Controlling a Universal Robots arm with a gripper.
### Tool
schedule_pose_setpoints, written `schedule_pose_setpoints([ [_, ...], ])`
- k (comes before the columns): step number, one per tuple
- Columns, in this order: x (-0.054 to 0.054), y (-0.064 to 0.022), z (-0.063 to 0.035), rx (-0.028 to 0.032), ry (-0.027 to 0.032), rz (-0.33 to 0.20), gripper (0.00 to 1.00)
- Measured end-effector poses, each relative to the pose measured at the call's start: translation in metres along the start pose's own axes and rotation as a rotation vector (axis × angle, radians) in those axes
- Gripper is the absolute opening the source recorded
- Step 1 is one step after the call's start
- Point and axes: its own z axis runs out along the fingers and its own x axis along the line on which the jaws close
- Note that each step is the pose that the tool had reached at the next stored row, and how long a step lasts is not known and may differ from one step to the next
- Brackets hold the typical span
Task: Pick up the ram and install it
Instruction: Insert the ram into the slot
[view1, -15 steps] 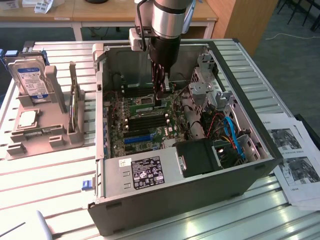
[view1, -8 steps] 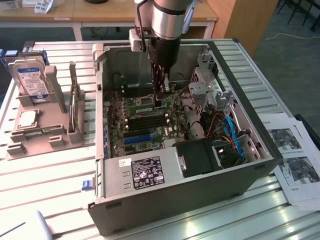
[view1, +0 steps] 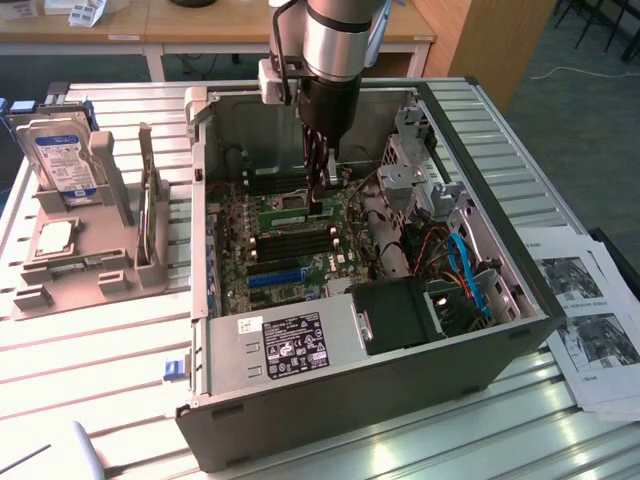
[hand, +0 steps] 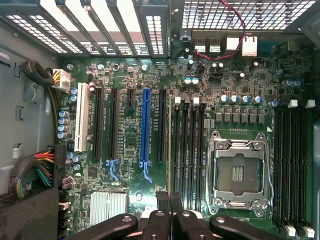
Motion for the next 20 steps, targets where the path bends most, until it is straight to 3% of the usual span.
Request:
schedule_pose_setpoints([
  [12, -0.0001, 0.0, 0.0006, -0.001, -0.001, 0.016, 0.12],
  [20, -0.0007, -0.0003, 0.0086, -0.0009, -0.0008, 0.016, 0.12],
])
